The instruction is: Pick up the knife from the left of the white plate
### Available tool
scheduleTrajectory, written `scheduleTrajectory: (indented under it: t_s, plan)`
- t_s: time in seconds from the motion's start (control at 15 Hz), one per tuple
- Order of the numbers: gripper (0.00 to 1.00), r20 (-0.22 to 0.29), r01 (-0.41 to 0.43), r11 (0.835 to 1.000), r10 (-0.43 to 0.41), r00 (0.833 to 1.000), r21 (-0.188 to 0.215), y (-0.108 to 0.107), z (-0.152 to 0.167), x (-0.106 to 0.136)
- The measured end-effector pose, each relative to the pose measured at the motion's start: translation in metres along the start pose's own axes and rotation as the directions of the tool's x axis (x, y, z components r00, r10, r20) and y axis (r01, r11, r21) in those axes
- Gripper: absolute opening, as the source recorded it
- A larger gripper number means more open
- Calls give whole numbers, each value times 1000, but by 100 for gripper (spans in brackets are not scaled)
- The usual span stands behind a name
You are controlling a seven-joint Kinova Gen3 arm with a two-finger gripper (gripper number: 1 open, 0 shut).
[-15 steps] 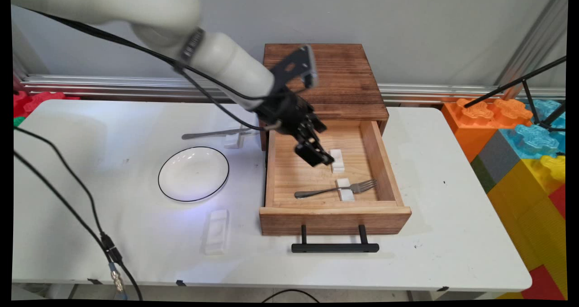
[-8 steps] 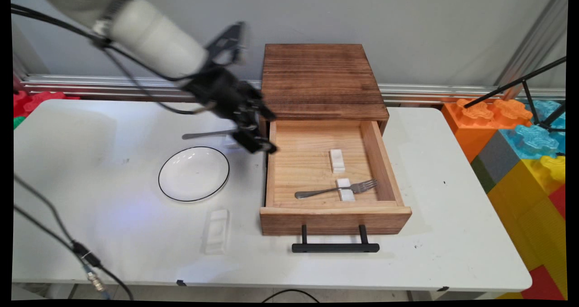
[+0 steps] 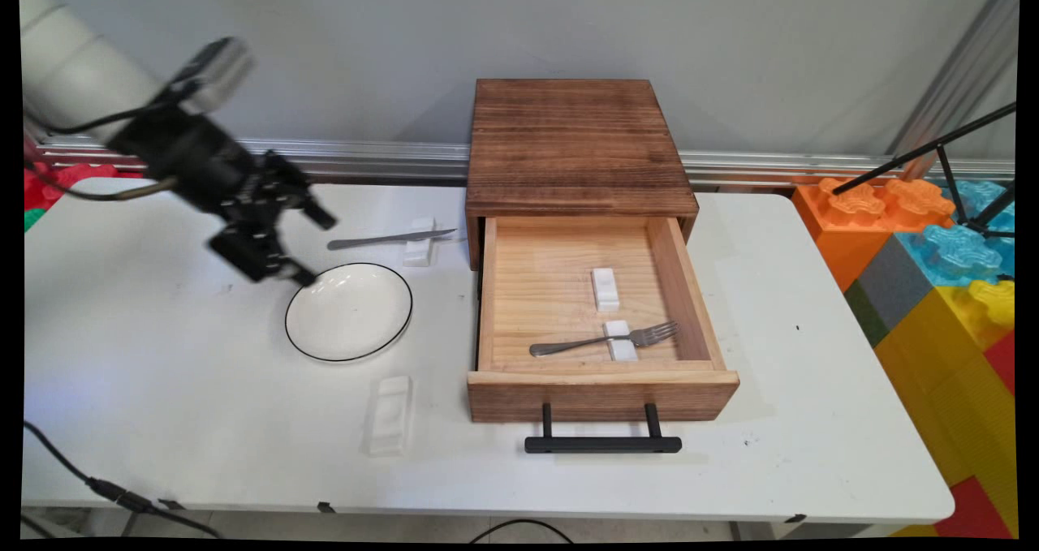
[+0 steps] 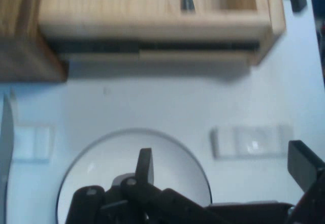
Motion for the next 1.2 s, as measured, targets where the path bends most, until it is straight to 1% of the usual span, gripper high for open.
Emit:
scheduleTrajectory:
  t_s: [0.33,0.53,0.8,1.0,1.2]
  plan:
    - [100,38,-12,999,13,999,-32,4,-33,-71]
    - [100,45,-19,999,21,999,-49,8,-45,-102]
    - [100,47,-27,998,30,998,-58,12,-50,-130]
    - [100,57,-29,998,32,998,-53,13,-51,-144]
    - [100,65,-19,999,22,998,-43,12,-52,-153]
